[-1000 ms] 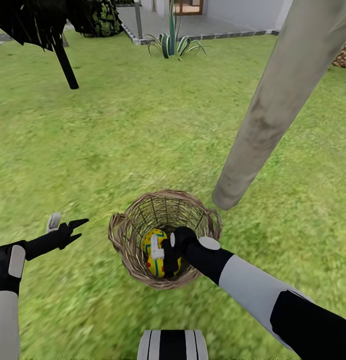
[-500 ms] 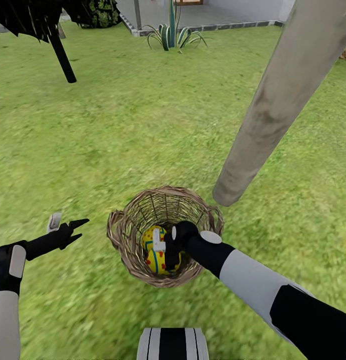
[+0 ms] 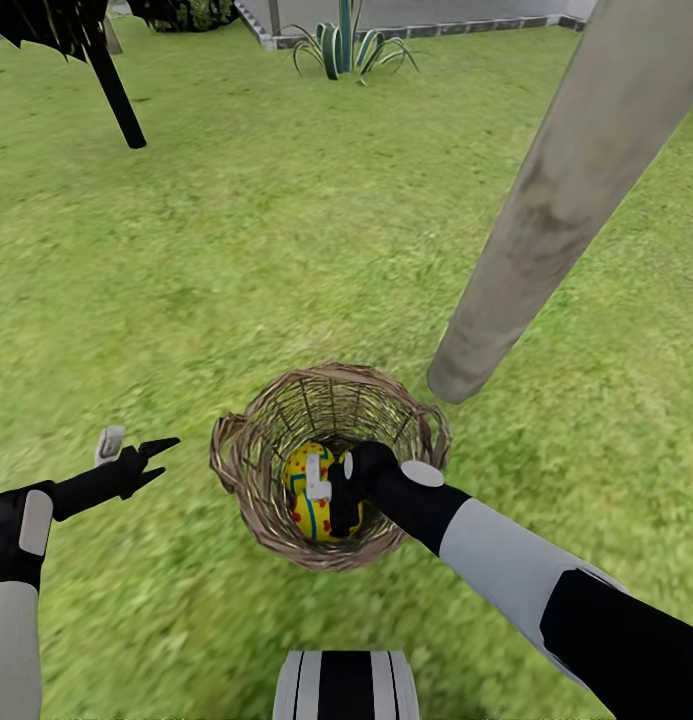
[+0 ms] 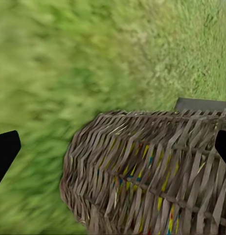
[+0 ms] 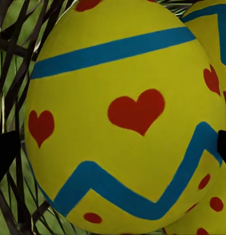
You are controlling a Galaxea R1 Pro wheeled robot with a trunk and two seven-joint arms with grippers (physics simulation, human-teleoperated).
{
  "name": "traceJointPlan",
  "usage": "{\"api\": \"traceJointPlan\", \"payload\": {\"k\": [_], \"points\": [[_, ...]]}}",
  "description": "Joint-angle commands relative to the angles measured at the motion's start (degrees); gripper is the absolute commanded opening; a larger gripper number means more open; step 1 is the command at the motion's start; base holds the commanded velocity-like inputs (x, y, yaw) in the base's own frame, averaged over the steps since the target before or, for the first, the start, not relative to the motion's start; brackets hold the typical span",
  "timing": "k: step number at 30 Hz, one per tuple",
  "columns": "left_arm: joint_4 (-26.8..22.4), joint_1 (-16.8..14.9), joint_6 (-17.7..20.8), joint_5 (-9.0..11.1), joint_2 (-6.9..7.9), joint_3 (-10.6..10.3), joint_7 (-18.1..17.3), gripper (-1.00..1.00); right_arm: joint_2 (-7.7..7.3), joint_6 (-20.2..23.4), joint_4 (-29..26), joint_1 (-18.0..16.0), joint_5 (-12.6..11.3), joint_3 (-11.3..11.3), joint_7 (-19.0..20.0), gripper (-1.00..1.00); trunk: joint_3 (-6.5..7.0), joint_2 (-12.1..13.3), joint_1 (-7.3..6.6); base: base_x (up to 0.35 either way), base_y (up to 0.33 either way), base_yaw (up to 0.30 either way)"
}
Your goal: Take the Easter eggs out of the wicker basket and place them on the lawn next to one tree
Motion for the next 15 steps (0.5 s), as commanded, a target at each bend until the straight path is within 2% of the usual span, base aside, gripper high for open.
{"api": "traceJointPlan", "payload": {"k": [1, 3, 12, 13, 15], "points": [[0.0, 0.0, 0.2, -0.2, -0.01, 0.1, -0.3, 1.00, 0.00, 0.2, -0.1, 0.0, 0.4, 0.0, 0.3, 1.00, -0.04, 0.0, -0.01, 0.000, 0.000, 0.000], [0.0, 0.0, 0.2, -0.2, -0.06, 0.1, -0.3, 1.00, 0.13, 0.2, 0.0, 0.0, 0.4, 0.0, -0.8, 1.00, -0.04, 0.0, -0.01, 0.000, 0.000, 0.000], [0.0, 0.0, 0.2, -0.2, -0.10, 0.1, -0.3, 1.00, 0.26, 0.4, 0.4, 0.0, 0.4, 0.0, -1.1, 1.00, -1.15, -0.1, 0.12, 0.000, 0.000, 0.000], [0.0, 0.0, 0.2, -0.2, -0.10, 0.1, -0.3, 1.00, 0.27, 0.4, 0.4, 0.0, 0.4, 0.0, -1.1, -1.00, -1.15, -0.1, 0.12, 0.000, 0.000, 0.000], [0.0, 0.0, 0.2, -0.2, -0.10, 0.1, -0.3, 1.00, 0.27, 0.4, 0.4, 0.0, 0.4, 0.0, -1.0, -1.00, -1.37, -0.1, 0.15, 0.000, 0.000, 0.000]]}}
